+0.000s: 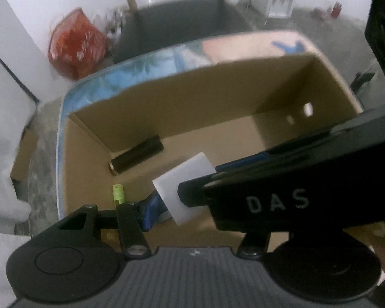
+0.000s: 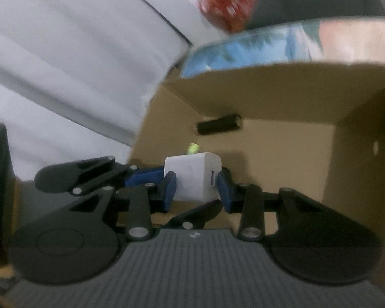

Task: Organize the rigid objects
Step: 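Carry the charger block into the box and open the right tool, then withdraw the right tool from the box back over the table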

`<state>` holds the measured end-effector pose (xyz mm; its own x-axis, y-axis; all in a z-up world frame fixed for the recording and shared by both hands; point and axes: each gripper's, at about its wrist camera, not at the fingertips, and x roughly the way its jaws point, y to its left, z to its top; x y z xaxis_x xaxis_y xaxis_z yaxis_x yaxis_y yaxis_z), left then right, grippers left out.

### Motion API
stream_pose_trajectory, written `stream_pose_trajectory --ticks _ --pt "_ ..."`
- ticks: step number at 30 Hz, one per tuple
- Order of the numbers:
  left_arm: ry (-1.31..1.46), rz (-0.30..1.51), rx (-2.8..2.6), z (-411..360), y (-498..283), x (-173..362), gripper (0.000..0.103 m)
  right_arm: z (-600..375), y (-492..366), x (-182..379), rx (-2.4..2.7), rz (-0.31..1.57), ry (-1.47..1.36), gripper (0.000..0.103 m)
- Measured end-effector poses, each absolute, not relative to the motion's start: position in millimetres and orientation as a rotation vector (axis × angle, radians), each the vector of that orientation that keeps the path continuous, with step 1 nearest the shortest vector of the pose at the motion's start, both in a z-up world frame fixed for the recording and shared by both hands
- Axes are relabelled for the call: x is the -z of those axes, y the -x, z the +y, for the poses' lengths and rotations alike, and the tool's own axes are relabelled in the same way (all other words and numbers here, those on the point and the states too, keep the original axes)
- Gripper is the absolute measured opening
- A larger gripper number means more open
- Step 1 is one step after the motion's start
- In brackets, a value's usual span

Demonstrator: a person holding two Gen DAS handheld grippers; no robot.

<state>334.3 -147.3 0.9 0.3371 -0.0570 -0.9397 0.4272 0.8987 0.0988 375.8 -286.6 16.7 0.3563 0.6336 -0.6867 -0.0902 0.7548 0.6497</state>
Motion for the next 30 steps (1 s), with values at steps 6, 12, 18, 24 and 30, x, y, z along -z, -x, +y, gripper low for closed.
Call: stream_pose_trajectory --ticks 6,12,18,24,30 --pt "-0.379 1.257 0.292 -147 -366 29 0.058 -287 -402 23 -0.477 1.222 -0.622 0.035" --pt "-0.403 1.285 0.273 -149 -375 42 0.058 -286 -419 42 -0.457 1.254 -0.643 0.036" --pt "-0.413 1.249 0.253 -148 -369 27 0.070 -290 -422 49 -0.445 1.269 -0.660 0.044" --pt "-0.375 1.183 0.255 -139 -342 -14 0.070 -307 -404 27 -0.449 1.218 -0.678 0.049" --pt "-0.326 1.025 0.281 -131 -273 -76 0.075 -341 -334 -26 -0.514 1.039 -0.709 0.053"
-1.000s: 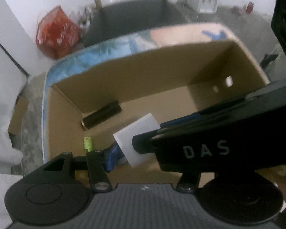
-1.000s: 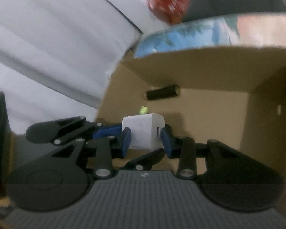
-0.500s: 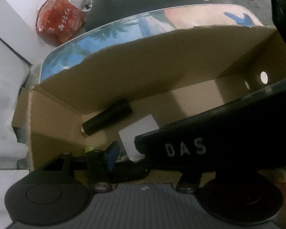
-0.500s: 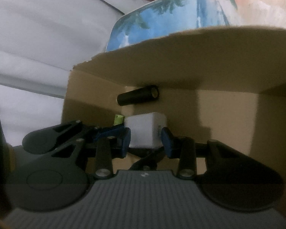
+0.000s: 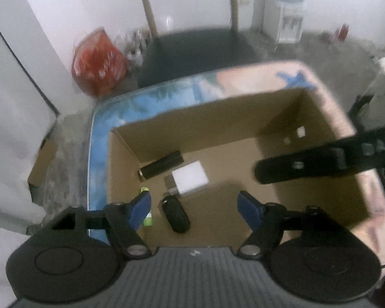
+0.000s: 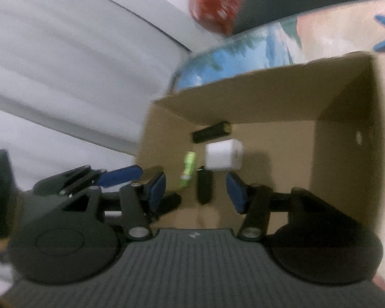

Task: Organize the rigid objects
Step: 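Withdraw the right tool from the box back over the table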

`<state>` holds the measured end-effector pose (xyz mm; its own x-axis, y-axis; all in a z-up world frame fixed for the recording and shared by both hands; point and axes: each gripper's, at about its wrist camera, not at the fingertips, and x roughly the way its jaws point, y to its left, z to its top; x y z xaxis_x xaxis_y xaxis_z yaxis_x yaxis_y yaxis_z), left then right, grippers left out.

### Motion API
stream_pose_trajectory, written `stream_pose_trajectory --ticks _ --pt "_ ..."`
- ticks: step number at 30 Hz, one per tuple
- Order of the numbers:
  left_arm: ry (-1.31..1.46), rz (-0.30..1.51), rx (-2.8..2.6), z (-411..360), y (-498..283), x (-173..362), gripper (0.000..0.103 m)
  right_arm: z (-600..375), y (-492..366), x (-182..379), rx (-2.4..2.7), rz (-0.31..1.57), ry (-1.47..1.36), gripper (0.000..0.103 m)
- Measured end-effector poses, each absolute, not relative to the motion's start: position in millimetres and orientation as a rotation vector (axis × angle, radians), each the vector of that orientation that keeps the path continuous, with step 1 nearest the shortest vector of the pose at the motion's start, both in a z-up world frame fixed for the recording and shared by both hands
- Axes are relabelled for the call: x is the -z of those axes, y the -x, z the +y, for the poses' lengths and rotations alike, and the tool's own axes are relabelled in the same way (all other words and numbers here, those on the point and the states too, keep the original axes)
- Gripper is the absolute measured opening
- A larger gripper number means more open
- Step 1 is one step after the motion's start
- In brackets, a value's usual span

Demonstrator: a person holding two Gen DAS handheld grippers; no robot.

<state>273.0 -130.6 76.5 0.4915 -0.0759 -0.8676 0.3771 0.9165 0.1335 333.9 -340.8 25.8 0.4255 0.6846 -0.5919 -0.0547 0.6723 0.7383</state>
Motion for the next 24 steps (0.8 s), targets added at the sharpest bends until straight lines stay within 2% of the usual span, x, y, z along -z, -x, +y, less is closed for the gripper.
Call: stream_pose_trajectory --ticks 6,11,17,24 --pt "-0.266 0.896 0.371 -132 -184 -110 0.077 -380 -221 -63 -0.541 0.816 -0.694 0.056" --pt "-0.206 0.841 0.435 -140 -120 -96 0.077 -394 -139 -56 -0.513 0.719 -0.729 0.056" --pt "-0.215 0.821 0.420 -165 -89 -59 0.077 -389 -88 -28 -0.471 0.687 -0.760 0.057" --pt "-0.176 0.838 0.456 -173 -80 -24 0.077 -380 -76 6 -0.397 0.716 -0.743 0.057"
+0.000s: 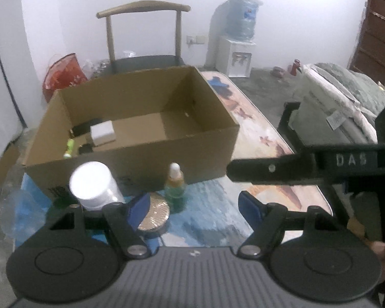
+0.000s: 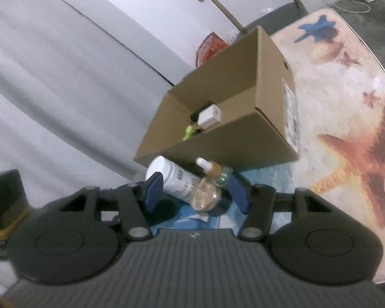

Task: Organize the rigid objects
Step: 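Withdraw the right tool from the box back over the table, then move the left tool down to the green dropper bottle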

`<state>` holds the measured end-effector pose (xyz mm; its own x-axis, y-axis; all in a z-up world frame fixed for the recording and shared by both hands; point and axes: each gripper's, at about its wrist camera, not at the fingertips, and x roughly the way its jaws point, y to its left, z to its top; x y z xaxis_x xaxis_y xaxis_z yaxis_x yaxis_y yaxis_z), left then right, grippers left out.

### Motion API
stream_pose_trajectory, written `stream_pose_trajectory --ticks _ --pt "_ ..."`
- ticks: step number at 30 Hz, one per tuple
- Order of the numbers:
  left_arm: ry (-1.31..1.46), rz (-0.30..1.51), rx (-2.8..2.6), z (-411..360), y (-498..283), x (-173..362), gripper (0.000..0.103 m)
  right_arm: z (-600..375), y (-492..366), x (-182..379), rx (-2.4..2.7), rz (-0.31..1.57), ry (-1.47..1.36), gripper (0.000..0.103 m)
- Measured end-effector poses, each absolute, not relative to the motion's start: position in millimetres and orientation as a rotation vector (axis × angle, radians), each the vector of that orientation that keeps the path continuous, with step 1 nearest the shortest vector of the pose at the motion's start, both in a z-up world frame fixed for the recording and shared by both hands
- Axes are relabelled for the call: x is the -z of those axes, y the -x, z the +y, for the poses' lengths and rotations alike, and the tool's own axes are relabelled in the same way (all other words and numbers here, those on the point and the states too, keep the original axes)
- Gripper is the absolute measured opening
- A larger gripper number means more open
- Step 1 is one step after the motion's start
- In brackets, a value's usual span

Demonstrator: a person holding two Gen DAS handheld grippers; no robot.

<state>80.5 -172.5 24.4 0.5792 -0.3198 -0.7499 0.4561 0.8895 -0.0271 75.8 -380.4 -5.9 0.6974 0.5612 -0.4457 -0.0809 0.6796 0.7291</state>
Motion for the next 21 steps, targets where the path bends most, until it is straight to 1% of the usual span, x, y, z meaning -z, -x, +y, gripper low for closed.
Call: stream_pose_trajectory --ticks 10,16,21 --pt "-0.172 0.782 0.515 -170 -65 -21 0.077 -392 -63 5 -0.308 0.704 -0.745 0.057" --pt "-0.230 0.744 0.563 -160 -47 -17 0.077 -371 -45 -4 -0.264 0.676 -0.716 0.057" --pt "-0.230 0.748 0.588 -156 -39 -6 0.077 -347 -35 -11 -0.242 0.674 -0.650 0.056"
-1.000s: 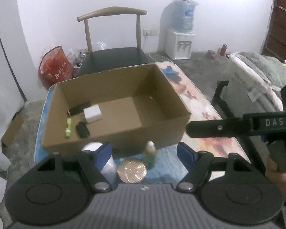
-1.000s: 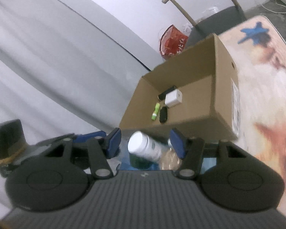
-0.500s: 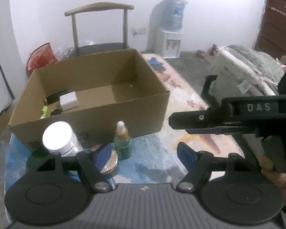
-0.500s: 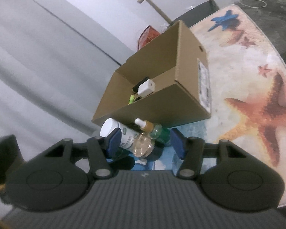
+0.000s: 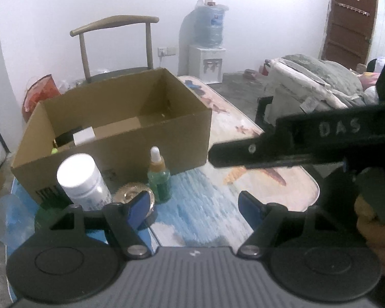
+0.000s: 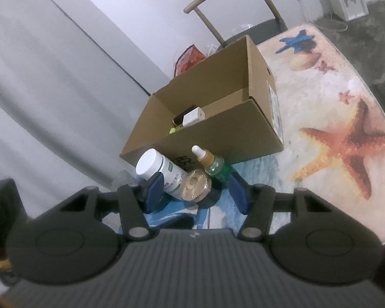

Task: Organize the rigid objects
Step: 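Move the left tool down to the green dropper bottle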

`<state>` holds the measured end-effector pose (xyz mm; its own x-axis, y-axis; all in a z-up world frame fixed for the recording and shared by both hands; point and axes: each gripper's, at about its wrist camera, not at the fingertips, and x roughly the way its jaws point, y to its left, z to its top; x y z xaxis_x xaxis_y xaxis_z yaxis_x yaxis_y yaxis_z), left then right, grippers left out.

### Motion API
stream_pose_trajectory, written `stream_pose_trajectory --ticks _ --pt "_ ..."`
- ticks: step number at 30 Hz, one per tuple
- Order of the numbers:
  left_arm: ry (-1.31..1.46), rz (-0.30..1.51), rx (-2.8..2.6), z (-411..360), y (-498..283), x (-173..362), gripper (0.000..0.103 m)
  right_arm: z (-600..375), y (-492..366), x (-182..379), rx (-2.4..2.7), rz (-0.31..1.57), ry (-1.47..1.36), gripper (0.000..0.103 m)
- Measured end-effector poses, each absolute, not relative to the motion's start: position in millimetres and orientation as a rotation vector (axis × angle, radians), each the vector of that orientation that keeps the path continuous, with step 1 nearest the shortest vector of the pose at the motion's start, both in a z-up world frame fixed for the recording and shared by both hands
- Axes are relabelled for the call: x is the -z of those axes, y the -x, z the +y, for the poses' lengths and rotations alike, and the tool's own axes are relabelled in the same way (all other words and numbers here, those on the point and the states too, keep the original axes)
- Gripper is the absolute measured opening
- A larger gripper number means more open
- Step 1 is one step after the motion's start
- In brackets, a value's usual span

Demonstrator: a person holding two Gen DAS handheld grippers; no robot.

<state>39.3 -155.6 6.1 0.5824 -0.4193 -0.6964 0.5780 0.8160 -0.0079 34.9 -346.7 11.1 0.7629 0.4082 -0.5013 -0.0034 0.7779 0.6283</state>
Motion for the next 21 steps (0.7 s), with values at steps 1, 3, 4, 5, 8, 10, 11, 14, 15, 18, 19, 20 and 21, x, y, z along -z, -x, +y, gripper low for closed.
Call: stream_pose_trajectory --ticks 1,3,4,5,8,10,11,14,15,18,19,20,21 --pt "-0.232 0.746 0.590 -155 -38 -4 0.077 -344 -32 -13 -0.235 0.668 -0.635 0.055" --pt "-0.230 0.742 0.592 -154 -34 0 0.077 -341 -27 -15 -0.221 0.659 -0.616 0.055" --pt "-0.229 0.740 0.593 -153 -33 2 0.077 -339 -26 -16 -0.217 0.659 -0.611 0.055" --pt "-0.226 0.734 0.595 -152 -32 3 0.077 -337 -24 -16 -0.216 0.661 -0.605 0.054" --pt "-0.231 0.712 0.581 -151 -32 4 0.077 -332 -25 -15 -0.216 0.673 -0.579 0.053" --pt "-0.235 0.687 0.570 -151 -33 3 0.077 -326 -28 -16 -0.230 0.682 -0.552 0.052" --pt "-0.236 0.677 0.567 -152 -34 2 0.077 -324 -29 -16 -0.239 0.683 -0.538 0.052" --pt "-0.249 0.645 0.546 -156 -40 4 0.077 -319 -39 -18 -0.267 0.685 -0.476 0.049" --pt "-0.259 0.641 0.538 -157 -43 4 0.076 -318 -43 -18 -0.277 0.685 -0.457 0.048" --pt "-0.297 0.637 0.528 -165 -52 11 0.076 -318 -58 -18 -0.298 0.680 -0.399 0.044" --pt "-0.313 0.641 0.523 -168 -55 14 0.075 -318 -63 -16 -0.305 0.681 -0.385 0.043" --pt "-0.327 0.647 0.516 -172 -59 18 0.075 -318 -68 -15 -0.310 0.684 -0.380 0.040" --pt "-0.336 0.655 0.507 -174 -63 21 0.073 -319 -75 -13 -0.325 0.690 -0.374 0.037"
